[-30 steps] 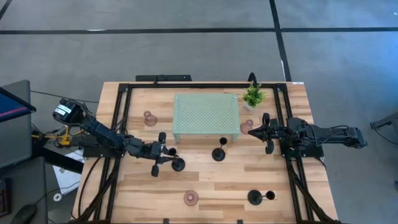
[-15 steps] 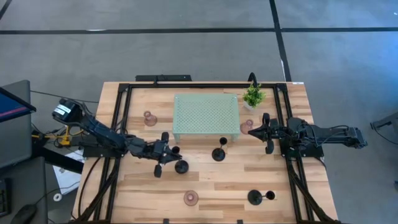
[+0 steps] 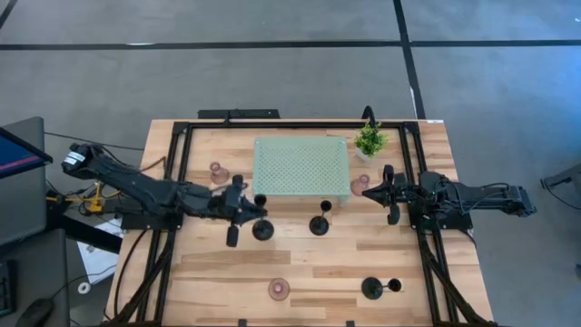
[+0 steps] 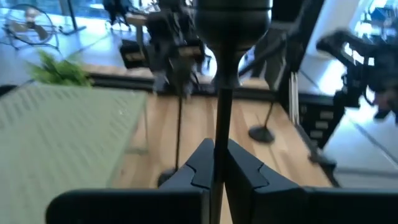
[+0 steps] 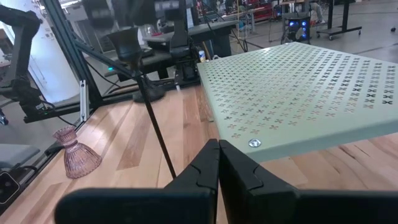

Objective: Pick & Place candle stick holders
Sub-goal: Put the left black candle holder on the shelf

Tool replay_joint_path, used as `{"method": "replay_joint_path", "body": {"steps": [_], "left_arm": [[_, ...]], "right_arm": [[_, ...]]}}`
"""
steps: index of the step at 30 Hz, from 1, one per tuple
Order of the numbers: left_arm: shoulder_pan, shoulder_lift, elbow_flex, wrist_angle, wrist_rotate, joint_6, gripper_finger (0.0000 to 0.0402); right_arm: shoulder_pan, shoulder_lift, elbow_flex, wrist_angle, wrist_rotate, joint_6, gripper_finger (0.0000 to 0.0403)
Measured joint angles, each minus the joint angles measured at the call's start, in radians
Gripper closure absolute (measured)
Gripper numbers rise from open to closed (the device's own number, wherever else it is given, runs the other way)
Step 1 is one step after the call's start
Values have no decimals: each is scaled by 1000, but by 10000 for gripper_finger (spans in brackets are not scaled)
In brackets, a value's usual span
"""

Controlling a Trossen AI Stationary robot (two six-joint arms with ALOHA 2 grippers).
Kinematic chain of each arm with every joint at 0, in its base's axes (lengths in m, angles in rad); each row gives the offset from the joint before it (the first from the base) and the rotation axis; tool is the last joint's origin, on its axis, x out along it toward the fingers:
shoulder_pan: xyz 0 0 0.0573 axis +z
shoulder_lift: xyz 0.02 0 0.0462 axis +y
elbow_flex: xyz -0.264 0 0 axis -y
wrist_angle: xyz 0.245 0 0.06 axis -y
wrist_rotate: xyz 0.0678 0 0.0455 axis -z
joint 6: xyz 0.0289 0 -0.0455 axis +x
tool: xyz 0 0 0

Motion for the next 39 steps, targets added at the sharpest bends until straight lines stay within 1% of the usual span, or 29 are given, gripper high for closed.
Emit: {"method": "replay_joint_path", "body": {"steps": [5, 8, 13, 17, 21, 26, 30, 34, 39], "left_arm": [[81, -7, 105, -149, 1, -9, 382], [157, -1, 170, -206, 48, 15, 384], [321, 17, 247, -210, 187, 82, 382], [472, 25, 285, -213, 282, 91, 382], [623, 43, 293, -214, 365, 87, 381], [769, 105, 295, -182, 440, 58, 381], [824, 174, 295, -85, 514, 53, 381], [848, 228, 295, -18, 520, 56, 380], [873, 260, 293, -23, 513, 63, 380]], "right_arm": [[0, 0, 0, 0, 0, 0, 403], [0, 0, 0, 0, 0, 0, 403], [0, 0, 0, 0, 0, 0, 403], [0, 0, 0, 0, 0, 0, 403], [0, 0, 0, 0, 0, 0, 403], [0, 0, 0, 0, 0, 0, 403], [0, 0, 0, 0, 0, 0, 403], [0, 0, 0, 0, 0, 0, 403], [0, 0, 0, 0, 0, 0, 403]]}}
